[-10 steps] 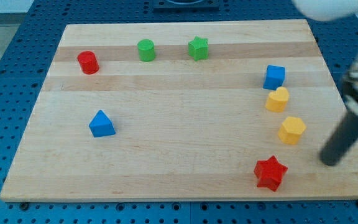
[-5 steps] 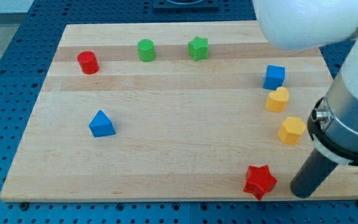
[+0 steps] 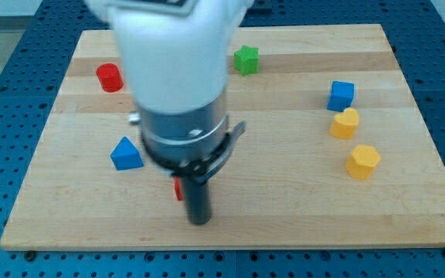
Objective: Move the red star above the blue triangle
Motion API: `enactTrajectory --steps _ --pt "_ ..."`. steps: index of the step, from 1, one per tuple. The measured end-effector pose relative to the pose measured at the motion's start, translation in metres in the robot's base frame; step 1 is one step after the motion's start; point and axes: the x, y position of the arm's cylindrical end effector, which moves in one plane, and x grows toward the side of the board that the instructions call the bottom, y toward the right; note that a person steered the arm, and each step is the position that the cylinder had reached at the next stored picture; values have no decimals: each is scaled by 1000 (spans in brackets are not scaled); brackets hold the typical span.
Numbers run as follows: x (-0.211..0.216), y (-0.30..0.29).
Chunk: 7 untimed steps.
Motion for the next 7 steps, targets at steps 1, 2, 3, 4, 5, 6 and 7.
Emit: enactTrajectory --steps 1,2,3,4,5,6,7 --pt "-15 -5" --pt "-78 6" --pt "-123 6" --pt "-115 21" --pt "-104 8" --pt "-126 -7" --pt "-143 -7"
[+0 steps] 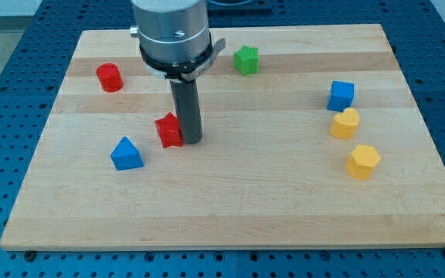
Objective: Move the red star above the blue triangle
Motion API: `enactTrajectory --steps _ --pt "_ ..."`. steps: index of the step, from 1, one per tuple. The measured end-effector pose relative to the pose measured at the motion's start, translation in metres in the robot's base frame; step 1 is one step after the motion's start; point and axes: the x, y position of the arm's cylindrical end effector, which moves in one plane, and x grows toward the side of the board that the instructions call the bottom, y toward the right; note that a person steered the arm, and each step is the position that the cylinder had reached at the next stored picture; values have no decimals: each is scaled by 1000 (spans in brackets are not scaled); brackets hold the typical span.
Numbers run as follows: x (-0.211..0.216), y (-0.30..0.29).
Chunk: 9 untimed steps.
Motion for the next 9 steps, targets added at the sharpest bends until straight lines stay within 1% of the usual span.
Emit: enactTrajectory --steps 1,2,3,4,6,7,8,9 --pt "1 0" --pt "18 6" --pt "-13 -20" --pt "-20 -30" --pt "-18 -53" --pt "-31 -20" --pt "-80 -17" --pt "-92 -61"
